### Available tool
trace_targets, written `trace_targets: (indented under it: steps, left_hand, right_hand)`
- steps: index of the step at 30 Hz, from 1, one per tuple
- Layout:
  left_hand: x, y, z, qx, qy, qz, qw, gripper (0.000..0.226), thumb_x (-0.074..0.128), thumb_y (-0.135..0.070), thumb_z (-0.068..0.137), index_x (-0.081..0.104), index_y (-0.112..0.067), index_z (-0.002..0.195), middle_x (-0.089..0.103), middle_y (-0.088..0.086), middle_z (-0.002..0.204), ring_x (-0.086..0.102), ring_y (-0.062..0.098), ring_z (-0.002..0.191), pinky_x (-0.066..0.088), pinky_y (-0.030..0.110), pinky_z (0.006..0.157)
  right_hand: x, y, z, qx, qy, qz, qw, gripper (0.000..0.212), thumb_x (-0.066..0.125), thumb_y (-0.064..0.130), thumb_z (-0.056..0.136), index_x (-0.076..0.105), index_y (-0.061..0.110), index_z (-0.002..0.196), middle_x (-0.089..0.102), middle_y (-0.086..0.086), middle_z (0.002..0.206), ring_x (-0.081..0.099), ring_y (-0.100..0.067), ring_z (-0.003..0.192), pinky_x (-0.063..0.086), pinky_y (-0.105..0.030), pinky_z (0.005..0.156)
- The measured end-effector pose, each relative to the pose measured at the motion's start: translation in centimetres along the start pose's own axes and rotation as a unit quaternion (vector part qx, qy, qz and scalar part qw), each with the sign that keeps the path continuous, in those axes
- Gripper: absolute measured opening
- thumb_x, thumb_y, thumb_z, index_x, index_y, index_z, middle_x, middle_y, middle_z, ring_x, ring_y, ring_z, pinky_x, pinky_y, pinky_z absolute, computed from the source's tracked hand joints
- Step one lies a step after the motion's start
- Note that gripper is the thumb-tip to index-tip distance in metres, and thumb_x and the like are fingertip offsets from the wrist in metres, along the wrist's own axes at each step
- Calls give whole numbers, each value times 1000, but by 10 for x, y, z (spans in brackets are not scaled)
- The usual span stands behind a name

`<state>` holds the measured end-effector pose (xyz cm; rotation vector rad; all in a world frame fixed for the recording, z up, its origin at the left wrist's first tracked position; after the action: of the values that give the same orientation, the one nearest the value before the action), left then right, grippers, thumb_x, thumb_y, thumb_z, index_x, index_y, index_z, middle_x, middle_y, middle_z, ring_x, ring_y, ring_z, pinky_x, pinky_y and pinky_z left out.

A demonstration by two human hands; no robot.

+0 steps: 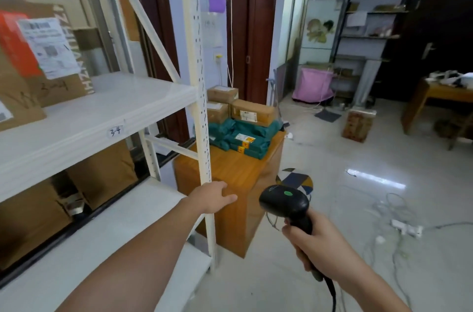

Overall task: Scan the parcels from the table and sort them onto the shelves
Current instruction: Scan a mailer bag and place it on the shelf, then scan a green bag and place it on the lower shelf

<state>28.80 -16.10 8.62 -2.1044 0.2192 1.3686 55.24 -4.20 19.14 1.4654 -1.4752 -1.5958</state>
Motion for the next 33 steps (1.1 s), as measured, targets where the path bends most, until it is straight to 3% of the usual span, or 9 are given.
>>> trace_targets:
  steps: [13,18,24,33]
  left_hand:
    - [-17,-46,235,18,28,60,998,84,46,-73,95,30,-23,161,31,5,168,35,29,151,34,50,120]
    - [-37,-59,330,20,24,63,998,83,48,-72,95,34,-23,160,35,4,166,38,28,149,36,50,119]
    - [-26,-71,422,14,54,61,997,79,46,-68,99,34,-20,160,36,5,165,38,27,149,34,46,120]
    - [-8,-61,552,-93,85,-5,992,77,39,-66,103,32,-15,161,40,11,162,43,32,145,38,44,114]
  right_hand:
    - [-85,-16,187,16,-38,-7,999,10,58,10,93,56,21,93,53,-5,57,50,-21,46,43,-29,46]
    - [-111,-11,268,27,-52,3,998,16,57,7,94,55,22,89,50,-4,55,47,-20,44,40,-24,40]
    - [-141,-30,365,59,-46,8,997,10,57,9,95,57,19,97,52,0,48,46,-14,36,37,-21,35]
    - [-190,-52,539,65,33,-27,997,8,59,11,93,59,15,100,54,-7,58,49,-16,40,39,-22,37]
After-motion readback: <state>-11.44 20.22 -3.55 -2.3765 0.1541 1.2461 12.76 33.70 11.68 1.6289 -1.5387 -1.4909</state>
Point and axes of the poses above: each hand's wrist, its own z-axis towards the middle knuckle, its own x-axis out of the palm, y = z × x, the point moved 9 cm from there along z, towards the middle knuckle
